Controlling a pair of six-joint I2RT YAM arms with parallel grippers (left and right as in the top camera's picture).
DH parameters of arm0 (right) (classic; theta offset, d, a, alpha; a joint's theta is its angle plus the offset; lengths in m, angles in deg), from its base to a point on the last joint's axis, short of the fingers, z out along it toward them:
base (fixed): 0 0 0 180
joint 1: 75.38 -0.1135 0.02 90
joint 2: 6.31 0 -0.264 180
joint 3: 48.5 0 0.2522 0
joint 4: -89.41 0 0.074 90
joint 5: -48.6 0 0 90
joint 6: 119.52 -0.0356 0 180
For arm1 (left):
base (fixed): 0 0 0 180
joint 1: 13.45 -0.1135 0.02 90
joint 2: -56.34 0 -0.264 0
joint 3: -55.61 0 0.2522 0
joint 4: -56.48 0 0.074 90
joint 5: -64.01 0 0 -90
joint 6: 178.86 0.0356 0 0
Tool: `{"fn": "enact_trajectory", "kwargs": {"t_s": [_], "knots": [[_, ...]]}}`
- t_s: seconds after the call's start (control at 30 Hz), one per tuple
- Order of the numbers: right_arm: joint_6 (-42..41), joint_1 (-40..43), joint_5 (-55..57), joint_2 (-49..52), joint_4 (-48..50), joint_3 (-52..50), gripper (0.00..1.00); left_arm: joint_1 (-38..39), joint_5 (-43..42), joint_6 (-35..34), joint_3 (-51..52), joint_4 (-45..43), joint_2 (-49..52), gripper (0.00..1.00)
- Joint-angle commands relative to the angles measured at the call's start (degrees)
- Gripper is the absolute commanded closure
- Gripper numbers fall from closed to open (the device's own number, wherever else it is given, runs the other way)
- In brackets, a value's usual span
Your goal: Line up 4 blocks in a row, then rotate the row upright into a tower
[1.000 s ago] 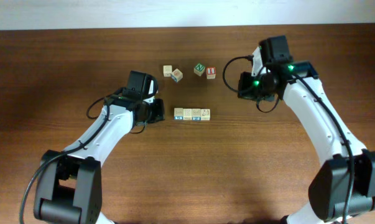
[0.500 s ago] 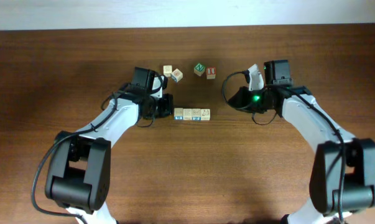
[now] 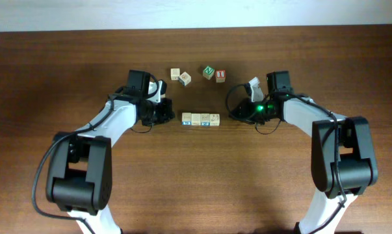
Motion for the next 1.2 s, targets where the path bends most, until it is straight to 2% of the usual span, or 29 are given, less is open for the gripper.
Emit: {"fn": "enact_trajectory", "kwargs": {"t_s": [0.0,1.17], "knots": [[1.2,0.0,-1.2,0.7,1.5,-2.5,0.96,0.0,-4.9,1.7,-1.0,-1.2,2.6,1.00],[1.3,-2.5,-0.2,0.7,3.0,-2.6,0.96,1.9,-4.8,1.7,-1.0,-2.4,2.6,1.00]]}}
